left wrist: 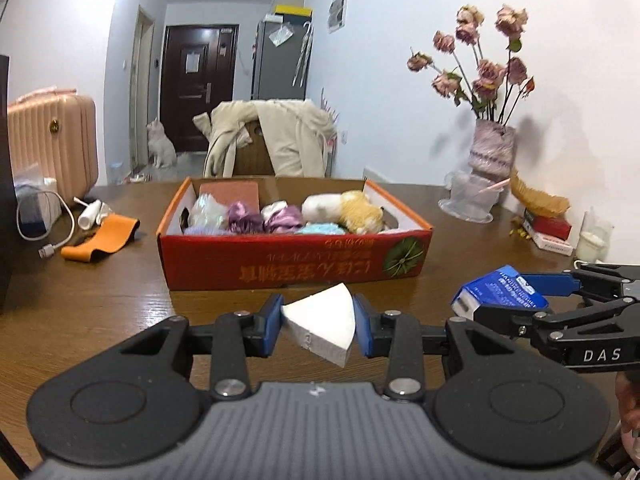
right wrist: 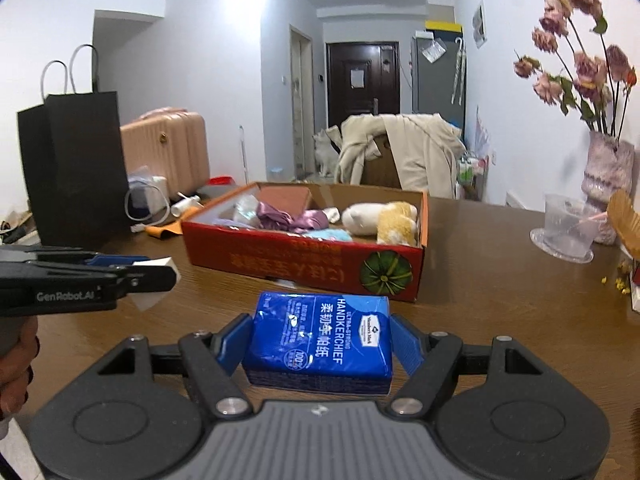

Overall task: Organize soft objects
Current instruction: 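Grasp the white triangular sponge with the left gripper while the right gripper grasps the blue tissue pack, then lower the sponge into the box with the left gripper while the right gripper drops the tissue pack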

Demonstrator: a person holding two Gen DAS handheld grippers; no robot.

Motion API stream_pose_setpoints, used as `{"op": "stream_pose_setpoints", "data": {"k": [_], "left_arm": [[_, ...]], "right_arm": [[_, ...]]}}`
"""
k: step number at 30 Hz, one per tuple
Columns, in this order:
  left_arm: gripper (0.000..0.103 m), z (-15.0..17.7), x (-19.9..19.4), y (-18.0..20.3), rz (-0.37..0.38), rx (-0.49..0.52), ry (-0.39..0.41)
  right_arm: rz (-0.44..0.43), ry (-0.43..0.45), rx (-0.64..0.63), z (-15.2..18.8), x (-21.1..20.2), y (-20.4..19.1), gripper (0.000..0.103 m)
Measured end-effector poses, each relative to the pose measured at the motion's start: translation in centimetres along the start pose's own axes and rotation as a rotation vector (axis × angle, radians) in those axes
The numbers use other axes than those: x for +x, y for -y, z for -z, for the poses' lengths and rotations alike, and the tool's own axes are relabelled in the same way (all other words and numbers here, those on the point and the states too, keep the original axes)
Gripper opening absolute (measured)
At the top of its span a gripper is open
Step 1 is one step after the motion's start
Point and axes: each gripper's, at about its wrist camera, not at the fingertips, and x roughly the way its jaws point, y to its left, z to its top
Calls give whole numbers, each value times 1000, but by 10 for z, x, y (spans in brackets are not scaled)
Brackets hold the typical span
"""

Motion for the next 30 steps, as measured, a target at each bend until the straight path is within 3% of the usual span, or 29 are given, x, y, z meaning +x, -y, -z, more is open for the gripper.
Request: {"op": "stream_pose_setpoints", "data": {"k": [5, 10, 16, 18, 24, 27, 30], "left_arm": [[38, -5, -4, -2, -2, 0, 16], [38, -29, 18, -10, 41, 21, 37], [38, -73, 90, -31, 46, 41, 17], [38, -91, 125, -40, 87, 33, -16], [38, -134, 222, -50, 68, 32, -93], [47, -146, 264, -58, 66, 5, -106], [63, -147, 300, -65, 93, -11, -158]], "right_arm": [[-10, 13, -9, -5, -3, -4, 73], [-43, 33, -35, -28, 12, -2, 73], [-30, 35, -37, -66, 65, 17, 73], [-39, 22, -20, -82, 91, 26, 73], [-26, -54, 20, -121, 184, 45, 73], [5, -104, 48, -131, 231, 54, 73], [5, -136, 88, -133, 263, 60, 74]]}}
